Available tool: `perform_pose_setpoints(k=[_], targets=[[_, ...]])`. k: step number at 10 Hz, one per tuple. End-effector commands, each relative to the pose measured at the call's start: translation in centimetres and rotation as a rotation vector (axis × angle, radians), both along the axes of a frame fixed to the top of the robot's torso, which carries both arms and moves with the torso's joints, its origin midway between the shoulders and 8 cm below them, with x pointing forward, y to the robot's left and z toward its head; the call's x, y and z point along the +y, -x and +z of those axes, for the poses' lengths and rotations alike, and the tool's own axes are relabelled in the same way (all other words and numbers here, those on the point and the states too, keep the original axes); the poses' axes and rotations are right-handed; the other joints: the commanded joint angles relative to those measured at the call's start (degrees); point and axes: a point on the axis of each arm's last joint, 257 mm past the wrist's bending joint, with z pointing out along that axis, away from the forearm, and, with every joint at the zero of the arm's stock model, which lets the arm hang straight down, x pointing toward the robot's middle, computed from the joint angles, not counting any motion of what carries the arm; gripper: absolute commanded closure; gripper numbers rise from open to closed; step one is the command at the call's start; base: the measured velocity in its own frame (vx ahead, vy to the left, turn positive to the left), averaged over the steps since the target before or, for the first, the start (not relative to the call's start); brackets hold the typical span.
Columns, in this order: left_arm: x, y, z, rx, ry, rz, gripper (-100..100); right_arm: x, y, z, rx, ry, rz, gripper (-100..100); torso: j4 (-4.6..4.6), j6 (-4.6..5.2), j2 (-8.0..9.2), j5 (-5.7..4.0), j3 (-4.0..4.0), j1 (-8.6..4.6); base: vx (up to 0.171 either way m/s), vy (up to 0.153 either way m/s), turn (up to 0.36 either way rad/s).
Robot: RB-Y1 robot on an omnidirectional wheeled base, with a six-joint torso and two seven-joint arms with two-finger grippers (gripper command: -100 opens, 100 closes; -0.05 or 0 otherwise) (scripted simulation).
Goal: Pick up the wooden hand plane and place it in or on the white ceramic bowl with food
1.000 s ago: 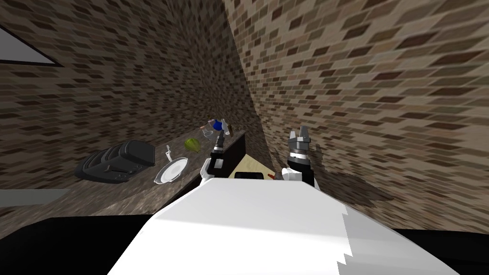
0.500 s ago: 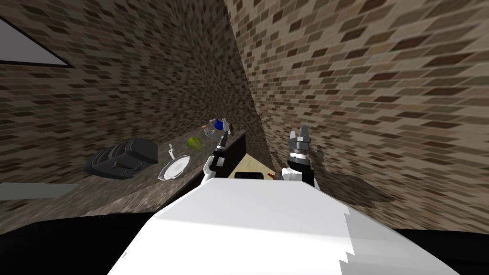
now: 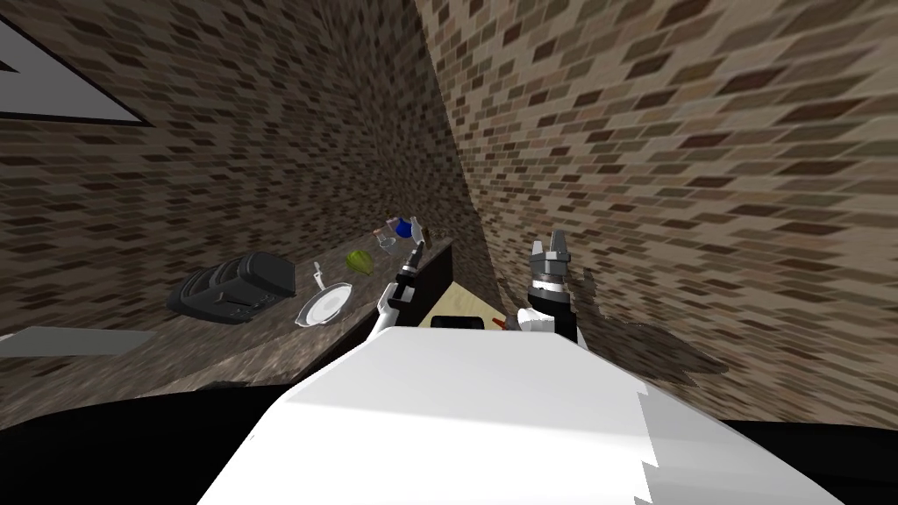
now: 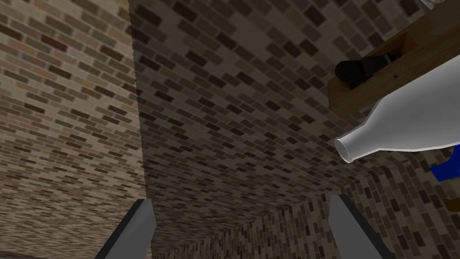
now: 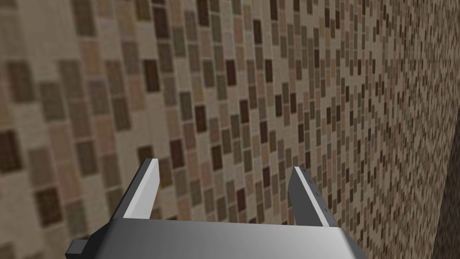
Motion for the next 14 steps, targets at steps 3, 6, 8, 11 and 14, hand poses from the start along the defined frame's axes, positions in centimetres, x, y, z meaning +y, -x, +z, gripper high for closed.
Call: perform_pose_setpoints(k=[3,6,8,11,14], targets=[[-0.8,-1.9,-2.6,0.043,-0.118,0.007,-100,0.0,0.0,0.0,0.000,0.000,0.000,0,0.00,0.00,0.00,0.00,0.00,0.00,-0.009,0.009,0.029],[-1.7,-3.7,-4.3,0.069,-0.233,0.010,-100,0.0,0.0,0.0,0.000,0.000,0.000,0,-0.01,0.00,-0.04,0.00,-0.02,0.01,0.000,0.013,0.038],[-2.0,-4.6,-5.8,0.094,-0.292,0.012,-100,0.0,0.0,0.0,0.000,0.000,0.000,0,-0.02,-0.01,-0.09,0.01,-0.05,0.04,0.012,0.017,0.048],[-2.7,-6.1,-7.2,0.112,-0.408,0.012,-100,0.0,0.0,0.0,0.000,0.000,0.000,0,-0.02,0.00,-0.08,0.00,-0.05,0.01,0.015,0.013,0.033],[-3.4,-7.4,-8.7,0.133,-0.520,0.011,-100,0.0,0.0,0.0,0.000,0.000,0.000,0,-0.04,0.00,-0.20,0.01,-0.11,0.04,0.037,0.018,0.047]])
